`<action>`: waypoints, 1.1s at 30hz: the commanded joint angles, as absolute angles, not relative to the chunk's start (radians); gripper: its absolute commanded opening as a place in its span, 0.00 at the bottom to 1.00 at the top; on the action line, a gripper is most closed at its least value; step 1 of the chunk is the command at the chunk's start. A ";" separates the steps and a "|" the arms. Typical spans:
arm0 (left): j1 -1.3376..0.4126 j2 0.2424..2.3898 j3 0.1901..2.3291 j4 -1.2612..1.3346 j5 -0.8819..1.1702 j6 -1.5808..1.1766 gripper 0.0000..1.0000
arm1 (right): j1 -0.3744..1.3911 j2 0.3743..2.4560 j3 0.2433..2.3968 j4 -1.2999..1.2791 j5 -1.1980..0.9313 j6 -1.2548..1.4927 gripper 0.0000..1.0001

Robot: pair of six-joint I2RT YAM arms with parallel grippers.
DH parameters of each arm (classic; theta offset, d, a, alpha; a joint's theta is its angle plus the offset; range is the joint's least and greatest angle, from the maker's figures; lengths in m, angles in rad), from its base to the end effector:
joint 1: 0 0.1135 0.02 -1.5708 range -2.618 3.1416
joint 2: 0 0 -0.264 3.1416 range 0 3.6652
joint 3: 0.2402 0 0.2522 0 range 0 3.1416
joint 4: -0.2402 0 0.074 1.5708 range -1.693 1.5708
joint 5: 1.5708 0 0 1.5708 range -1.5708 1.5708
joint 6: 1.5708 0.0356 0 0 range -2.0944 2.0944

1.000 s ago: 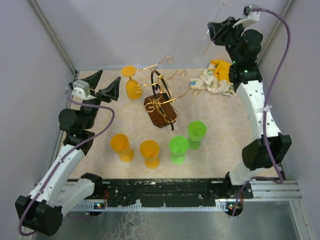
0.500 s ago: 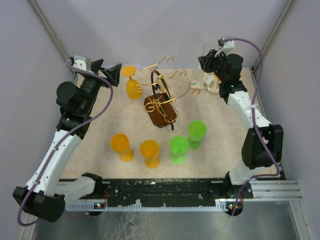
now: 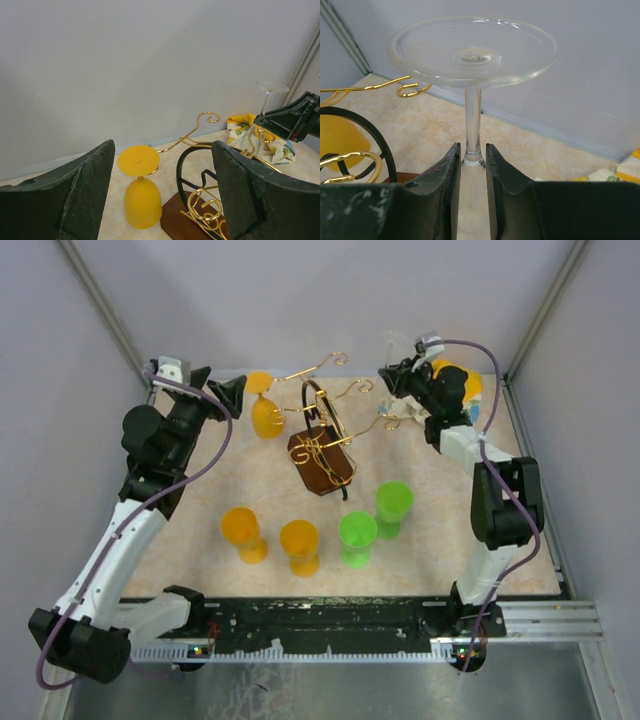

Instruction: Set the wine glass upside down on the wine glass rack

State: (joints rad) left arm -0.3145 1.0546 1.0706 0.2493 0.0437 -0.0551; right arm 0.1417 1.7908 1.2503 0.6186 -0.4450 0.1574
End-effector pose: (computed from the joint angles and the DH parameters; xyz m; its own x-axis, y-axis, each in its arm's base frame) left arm 0.2272 -0.0755 0.4357 0.2297 -0.1326 -0.9642 0.3623 0.9311 -0.0417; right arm 0.4179 0.0751 0.3048 -0.0103 0.1415 -0.9899 -0.5576 0.8209 0.1231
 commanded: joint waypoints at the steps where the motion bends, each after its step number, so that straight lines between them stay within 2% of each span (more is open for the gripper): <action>1: -0.318 1.068 1.063 0.294 0.033 -0.028 0.84 | 0.144 1.832 1.275 0.840 -0.574 0.123 0.04; 7: -0.319 1.085 1.054 0.308 0.034 -0.025 0.84 | 0.149 1.927 1.315 0.951 -0.668 0.207 0.04; 13: -0.319 1.086 1.051 0.308 0.023 -0.009 0.84 | 0.183 1.986 1.358 0.955 -0.702 0.140 0.07; 20: -0.317 1.084 1.045 0.310 0.012 0.000 0.84 | 0.186 2.065 1.404 1.091 -0.778 0.179 0.10; 33: -0.316 1.103 1.048 0.316 0.012 0.004 0.85 | 0.205 2.160 1.513 1.090 -0.881 0.187 0.12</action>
